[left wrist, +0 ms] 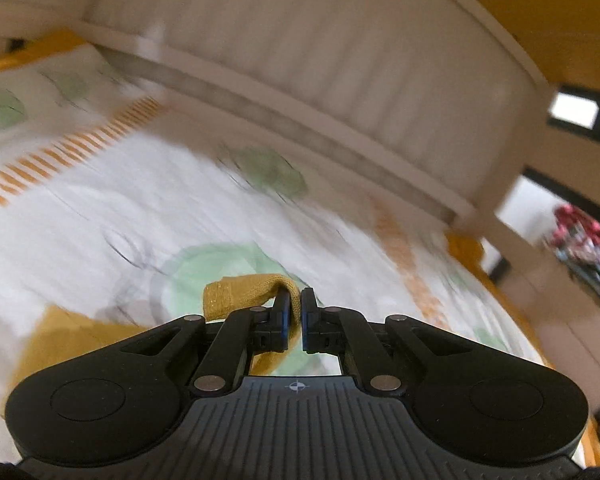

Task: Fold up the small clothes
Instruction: 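Lift the sleeve across the sweater body and open the left gripper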

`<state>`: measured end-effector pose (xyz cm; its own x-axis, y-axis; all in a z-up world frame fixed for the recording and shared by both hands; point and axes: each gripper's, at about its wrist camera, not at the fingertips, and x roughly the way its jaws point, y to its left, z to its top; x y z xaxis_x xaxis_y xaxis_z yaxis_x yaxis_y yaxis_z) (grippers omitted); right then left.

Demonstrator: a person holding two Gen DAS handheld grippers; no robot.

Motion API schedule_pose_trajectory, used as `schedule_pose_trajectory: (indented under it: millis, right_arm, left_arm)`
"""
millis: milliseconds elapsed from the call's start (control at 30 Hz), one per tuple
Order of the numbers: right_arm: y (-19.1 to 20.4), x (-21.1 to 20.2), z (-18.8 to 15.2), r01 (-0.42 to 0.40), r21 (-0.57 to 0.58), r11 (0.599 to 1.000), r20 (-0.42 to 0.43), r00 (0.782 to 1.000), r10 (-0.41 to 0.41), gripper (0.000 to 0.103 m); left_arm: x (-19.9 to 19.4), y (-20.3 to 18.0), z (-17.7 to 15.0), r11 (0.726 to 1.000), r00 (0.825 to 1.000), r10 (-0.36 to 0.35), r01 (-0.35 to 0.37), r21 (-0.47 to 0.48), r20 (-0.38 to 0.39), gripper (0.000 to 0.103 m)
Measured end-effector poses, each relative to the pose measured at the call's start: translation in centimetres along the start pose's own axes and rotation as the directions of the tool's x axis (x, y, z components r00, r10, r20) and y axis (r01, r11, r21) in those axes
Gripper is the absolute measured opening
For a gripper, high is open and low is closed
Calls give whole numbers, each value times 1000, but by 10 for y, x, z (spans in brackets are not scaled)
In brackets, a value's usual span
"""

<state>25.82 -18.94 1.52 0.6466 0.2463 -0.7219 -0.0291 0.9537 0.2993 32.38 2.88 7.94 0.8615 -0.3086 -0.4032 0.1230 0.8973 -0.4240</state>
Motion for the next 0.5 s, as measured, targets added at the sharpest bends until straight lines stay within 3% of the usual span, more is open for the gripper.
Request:
schedule_pose_trajectory:
  millis: [200, 333, 400, 500]
  right_arm:
    - [-32, -9, 13, 34, 100, 994, 25, 999, -37, 102]
    - [-48, -12, 19, 47, 146, 988, 30, 998, -52, 102]
    - [-53, -11, 21, 54, 163, 985, 30, 998, -60, 102]
    - [-58, -10, 23, 62, 184, 981, 31, 997, -69, 102]
  left_arm:
    - [39, -36, -37, 997, 993, -49, 56, 60, -109, 5]
    - [47, -53, -55, 989, 975, -99, 118, 85, -200, 9]
    - [44, -56, -56, 984, 969, -97, 128, 126, -225, 39]
    - [27, -54, -57, 971, 977, -75, 117, 207, -199, 45]
